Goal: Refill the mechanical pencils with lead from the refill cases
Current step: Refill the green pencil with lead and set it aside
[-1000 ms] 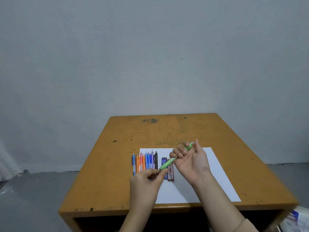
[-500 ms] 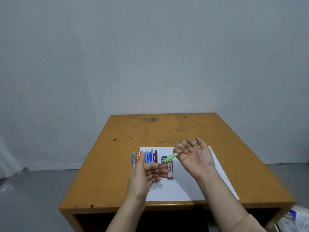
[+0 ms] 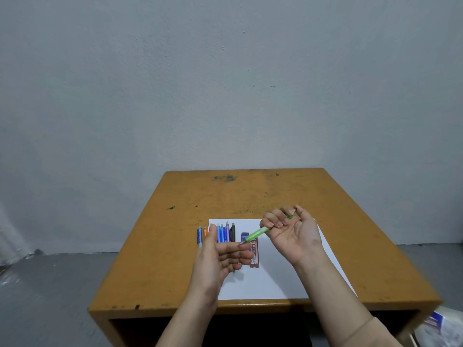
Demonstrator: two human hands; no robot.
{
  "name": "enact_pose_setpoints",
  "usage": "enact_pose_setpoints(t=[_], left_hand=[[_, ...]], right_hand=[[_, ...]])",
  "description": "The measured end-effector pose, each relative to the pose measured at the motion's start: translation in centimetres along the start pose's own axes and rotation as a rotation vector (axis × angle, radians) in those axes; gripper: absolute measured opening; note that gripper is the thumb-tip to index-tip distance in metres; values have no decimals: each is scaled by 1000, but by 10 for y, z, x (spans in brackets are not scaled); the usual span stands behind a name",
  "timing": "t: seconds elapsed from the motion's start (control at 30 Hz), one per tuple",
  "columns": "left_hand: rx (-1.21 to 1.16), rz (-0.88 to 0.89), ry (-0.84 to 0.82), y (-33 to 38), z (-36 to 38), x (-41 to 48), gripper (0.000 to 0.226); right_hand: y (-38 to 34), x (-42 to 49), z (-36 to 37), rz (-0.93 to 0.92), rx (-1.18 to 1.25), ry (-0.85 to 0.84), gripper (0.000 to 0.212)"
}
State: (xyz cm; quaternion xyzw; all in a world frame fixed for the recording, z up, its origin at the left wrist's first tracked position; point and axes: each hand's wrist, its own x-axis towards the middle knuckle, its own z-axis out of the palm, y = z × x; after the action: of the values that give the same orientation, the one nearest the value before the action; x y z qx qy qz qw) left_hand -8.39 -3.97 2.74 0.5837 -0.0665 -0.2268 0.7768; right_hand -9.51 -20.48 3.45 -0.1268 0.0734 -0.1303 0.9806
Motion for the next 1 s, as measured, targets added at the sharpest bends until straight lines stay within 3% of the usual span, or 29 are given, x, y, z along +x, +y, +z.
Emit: enact_pose_setpoints(t=[0.2, 0.47, 0.6, 0.8, 1.0], left_hand=[[8, 5, 29, -1, 1, -1, 71], [169, 213, 76, 1, 6, -7, 12], [242, 265, 117, -3, 5, -10, 17], [278, 311, 191, -9, 5, -9, 19], [267, 314, 214, -14, 8, -6, 19]], right_hand=[[1, -1, 1, 5, -20, -2, 47], [5, -9, 14, -60, -155, -12, 42], [8, -14, 19, -166, -298, -34, 35], [10, -18, 17, -439, -834, -9, 25], [15, -19, 16, -588, -903, 20, 55]])
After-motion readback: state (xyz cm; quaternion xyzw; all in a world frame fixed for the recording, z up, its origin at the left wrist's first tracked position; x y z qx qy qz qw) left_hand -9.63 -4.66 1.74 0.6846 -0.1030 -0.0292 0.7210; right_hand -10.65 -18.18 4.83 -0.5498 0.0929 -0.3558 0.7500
